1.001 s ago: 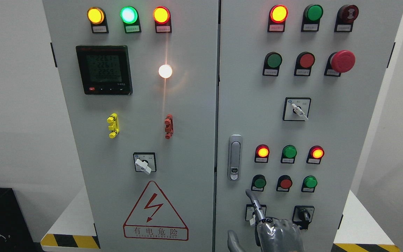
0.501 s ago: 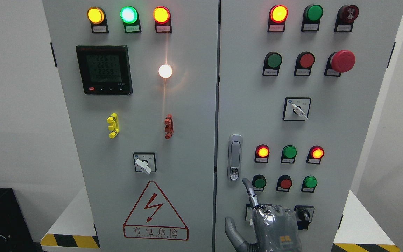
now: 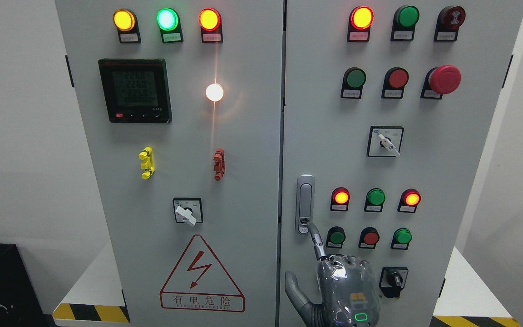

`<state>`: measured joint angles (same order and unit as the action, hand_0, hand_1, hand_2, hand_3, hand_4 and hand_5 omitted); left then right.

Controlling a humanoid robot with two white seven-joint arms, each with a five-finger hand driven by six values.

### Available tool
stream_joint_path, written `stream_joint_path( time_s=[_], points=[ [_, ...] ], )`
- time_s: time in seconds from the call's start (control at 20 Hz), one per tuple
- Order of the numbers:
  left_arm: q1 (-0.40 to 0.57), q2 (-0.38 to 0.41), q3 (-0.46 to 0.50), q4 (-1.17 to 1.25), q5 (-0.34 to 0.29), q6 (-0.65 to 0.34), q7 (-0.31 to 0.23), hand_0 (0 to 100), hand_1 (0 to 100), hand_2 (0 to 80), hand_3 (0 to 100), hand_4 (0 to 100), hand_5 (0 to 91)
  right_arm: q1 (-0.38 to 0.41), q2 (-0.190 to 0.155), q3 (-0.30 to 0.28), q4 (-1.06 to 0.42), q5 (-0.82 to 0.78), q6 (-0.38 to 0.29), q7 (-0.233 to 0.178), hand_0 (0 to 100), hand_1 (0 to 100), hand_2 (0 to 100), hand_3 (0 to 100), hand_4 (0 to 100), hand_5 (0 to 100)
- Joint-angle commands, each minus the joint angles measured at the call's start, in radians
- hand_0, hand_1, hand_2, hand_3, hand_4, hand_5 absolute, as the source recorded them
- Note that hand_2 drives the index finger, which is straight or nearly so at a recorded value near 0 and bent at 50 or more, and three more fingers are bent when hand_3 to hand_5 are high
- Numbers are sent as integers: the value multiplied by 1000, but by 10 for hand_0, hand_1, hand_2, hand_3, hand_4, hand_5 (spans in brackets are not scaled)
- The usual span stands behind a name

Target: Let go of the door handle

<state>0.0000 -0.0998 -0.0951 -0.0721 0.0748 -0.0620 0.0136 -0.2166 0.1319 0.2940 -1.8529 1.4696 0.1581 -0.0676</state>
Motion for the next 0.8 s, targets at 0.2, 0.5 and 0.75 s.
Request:
stream_joint_path(
  time_s=[0.2,0.5,0.75],
  points=[
    [17,0,0,0,0,-1,0,120,556,0,0,0,0,-20,2,30,52,18,9,0,446,250,4,990,991,1000],
    [17,0,0,0,-1,-1,0,120,556,0,0,0,0,-20,2,30,52,18,17,0,445,249,4,991,991,1000],
    [17,0,0,0,-1,-1,0,120,556,0,0,0,0,-29,2,28,52,20,27,0,445,249,3,990,991,1000]
  ],
)
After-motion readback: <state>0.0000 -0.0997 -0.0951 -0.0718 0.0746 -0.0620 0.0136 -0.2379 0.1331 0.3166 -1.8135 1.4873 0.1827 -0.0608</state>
